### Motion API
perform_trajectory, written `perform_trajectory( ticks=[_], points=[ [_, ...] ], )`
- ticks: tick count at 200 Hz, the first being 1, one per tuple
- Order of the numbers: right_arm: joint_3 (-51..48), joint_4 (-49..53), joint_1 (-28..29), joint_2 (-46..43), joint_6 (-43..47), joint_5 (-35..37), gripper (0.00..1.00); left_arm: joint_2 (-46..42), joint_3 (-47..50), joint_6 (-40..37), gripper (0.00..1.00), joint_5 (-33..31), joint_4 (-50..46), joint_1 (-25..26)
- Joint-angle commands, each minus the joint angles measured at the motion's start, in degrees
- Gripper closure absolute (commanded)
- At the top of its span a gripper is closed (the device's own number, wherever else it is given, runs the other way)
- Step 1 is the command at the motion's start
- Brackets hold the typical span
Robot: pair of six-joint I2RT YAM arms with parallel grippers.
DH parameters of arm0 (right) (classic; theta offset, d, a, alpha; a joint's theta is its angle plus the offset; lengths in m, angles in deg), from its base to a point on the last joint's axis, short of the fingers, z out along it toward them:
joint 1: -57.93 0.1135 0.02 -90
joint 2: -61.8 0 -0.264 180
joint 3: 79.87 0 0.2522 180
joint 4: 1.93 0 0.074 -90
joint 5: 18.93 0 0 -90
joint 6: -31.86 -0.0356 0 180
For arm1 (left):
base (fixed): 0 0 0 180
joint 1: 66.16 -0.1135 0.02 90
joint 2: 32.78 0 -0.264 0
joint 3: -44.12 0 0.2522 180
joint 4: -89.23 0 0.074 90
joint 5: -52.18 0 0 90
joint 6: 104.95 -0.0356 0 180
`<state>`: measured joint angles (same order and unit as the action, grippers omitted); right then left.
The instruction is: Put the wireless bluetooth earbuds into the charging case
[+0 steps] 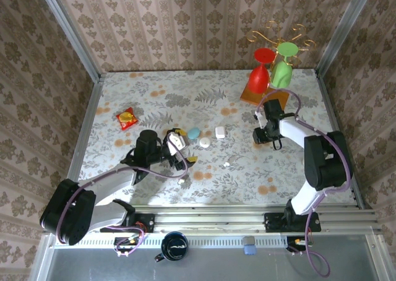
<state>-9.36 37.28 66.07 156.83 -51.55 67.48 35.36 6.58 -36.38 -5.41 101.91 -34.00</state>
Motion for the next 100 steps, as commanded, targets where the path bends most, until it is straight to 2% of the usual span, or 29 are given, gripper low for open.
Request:
perform_trajectory(
  ticks=[1, 44, 100],
  points=[
    [-0.45, -0.72, 2.64, -4.22, 4.91, -7.93, 0.63, -0.86, -1.54, 0.20, 0.00, 2.94, 0.65, -0.32],
    [-3.27, -5.05, 9.96, -9.63, 12.17, -12.94, 0.62, -1.56, -2.42, 1.03, 0.00, 9.66, -1.21, -0.46],
    [-2.88, -4.44, 17.76, -14.43, 21.88, -19.50, 0.63, -2.29, -0.71, 4.64, 0.03, 13.03, 1.91, -0.43]
  ],
)
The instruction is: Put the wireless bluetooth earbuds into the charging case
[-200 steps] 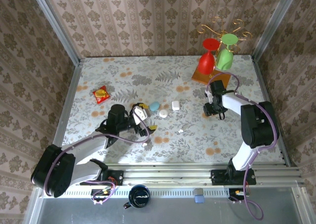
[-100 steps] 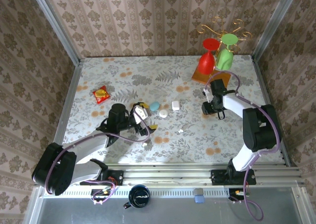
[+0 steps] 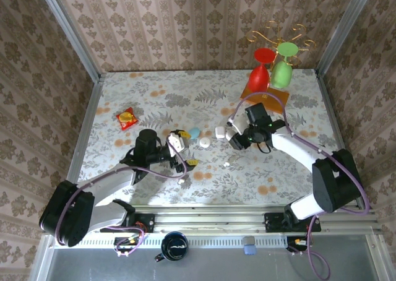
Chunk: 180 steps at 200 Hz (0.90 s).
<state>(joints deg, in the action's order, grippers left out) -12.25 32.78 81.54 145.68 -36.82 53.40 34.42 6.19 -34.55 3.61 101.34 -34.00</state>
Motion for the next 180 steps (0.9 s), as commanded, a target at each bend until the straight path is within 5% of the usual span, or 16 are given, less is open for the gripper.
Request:
perform_trajectory(
  ticks=[1, 65, 180],
  points=[
    [0.01, 0.06, 2.43, -3.37, 7.33, -5.48, 0.63, -1.36, -0.25, 2.94, 0.03, 4.01, 2.63, -0.43],
    [2.40, 3.54, 9.52, -8.40, 14.88, -16.34, 0.64, -1.29, 1.15, 8.85, 0.12, 9.85, 9.31, 0.13],
    [6.68, 5.02, 13.99, -6.83, 18.13, -16.63, 0.66, 0.91, -0.27, 12.25, 0.34, 13.81, 11.96, 2.28]
  ],
)
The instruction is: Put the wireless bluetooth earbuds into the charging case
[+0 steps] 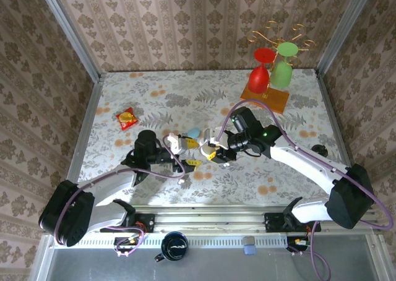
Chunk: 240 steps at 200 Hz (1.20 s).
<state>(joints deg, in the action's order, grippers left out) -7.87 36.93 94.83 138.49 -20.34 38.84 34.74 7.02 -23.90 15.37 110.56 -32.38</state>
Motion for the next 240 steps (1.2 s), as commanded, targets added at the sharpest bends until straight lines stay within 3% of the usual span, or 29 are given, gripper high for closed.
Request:
perform_trajectory(
  ticks=[1, 137, 191, 240],
  points=[
    [2.32, 0.89, 0.71, 0.38, 1.66, -2.06, 0.66, 0.58, -1.14, 1.63, 0.34, 2.12, 2.72, 0.67],
    [3.37, 1.44, 2.64, 2.68, 1.53, -1.90, 0.71, 1.39, -3.65, -1.02, 0.41, 4.65, -2.90, 0.94],
    [3.94, 1.83, 2.99, 3.47, 1.42, -1.54, 0.71, 1.38, -4.00, -1.49, 0.47, 4.95, -4.22, 0.94],
    [4.80, 2.75, 3.52, 5.61, 1.67, -1.24, 0.71, 1.30, -4.05, -1.35, 0.47, 5.17, -4.22, 0.94]
  ],
)
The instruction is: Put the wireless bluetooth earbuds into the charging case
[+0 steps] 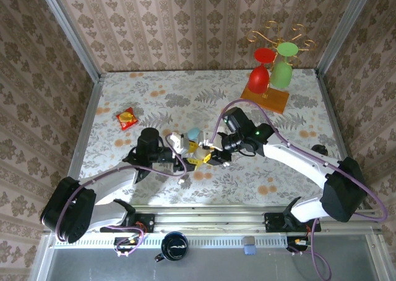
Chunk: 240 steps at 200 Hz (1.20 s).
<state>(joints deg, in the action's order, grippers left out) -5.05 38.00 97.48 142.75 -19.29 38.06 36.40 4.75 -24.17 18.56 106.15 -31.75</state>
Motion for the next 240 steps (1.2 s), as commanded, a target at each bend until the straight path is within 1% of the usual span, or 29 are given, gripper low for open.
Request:
perform_trajectory(
  ticks=[1, 37, 113, 119, 126, 154, 173, 185, 201, 211, 240],
  points=[
    [1.97, 1.68, 0.88, 1.33, 0.66, -0.42, 0.71, -0.41, -1.75, -1.08, 0.47, 1.98, 0.23, 0.30],
    [2.41, 2.35, 1.01, 1.93, 1.04, -0.03, 0.72, -0.46, -1.73, -1.29, 0.49, 2.07, -0.24, 0.30],
    [3.83, 4.32, 1.59, 3.14, 2.28, -0.57, 0.71, -0.04, -2.17, -1.82, 0.68, 2.60, -1.17, 0.30],
    [3.76, 4.32, 1.59, 3.09, 2.28, -0.37, 0.69, 0.10, -2.09, -1.99, 0.69, 2.55, -1.16, 0.30],
    [3.57, 3.96, 1.58, 2.98, 2.29, -0.02, 0.64, 0.07, -2.02, -2.10, 0.70, 2.42, -1.15, 0.30],
    [2.13, 1.97, 1.17, 1.43, 1.35, 1.45, 0.34, -0.17, -0.40, -2.08, 0.71, 1.41, 1.51, 0.05],
    [1.43, 1.50, 0.30, 0.17, 0.21, 1.53, 0.24, -0.49, 0.76, -1.35, 0.71, 1.24, 3.49, -0.48],
    [0.77, 0.72, -0.66, -0.62, -1.11, 1.69, 0.19, -0.72, 1.09, -0.99, 0.72, 1.19, 3.87, -0.73],
    [-0.10, -0.94, -1.53, -0.79, -3.16, 2.11, 0.18, -0.81, 1.25, -1.06, 0.72, 1.28, 3.58, -0.75],
    [-0.69, -2.29, -1.97, -2.73, -5.05, 3.02, 0.18, -0.80, 1.39, -1.07, 0.72, 1.19, 3.60, -0.80],
    [-1.30, -4.21, -3.32, -3.40, -8.83, 5.27, 0.18, -0.81, 1.81, -1.35, 0.72, 0.86, 3.48, -0.83]
  ],
)
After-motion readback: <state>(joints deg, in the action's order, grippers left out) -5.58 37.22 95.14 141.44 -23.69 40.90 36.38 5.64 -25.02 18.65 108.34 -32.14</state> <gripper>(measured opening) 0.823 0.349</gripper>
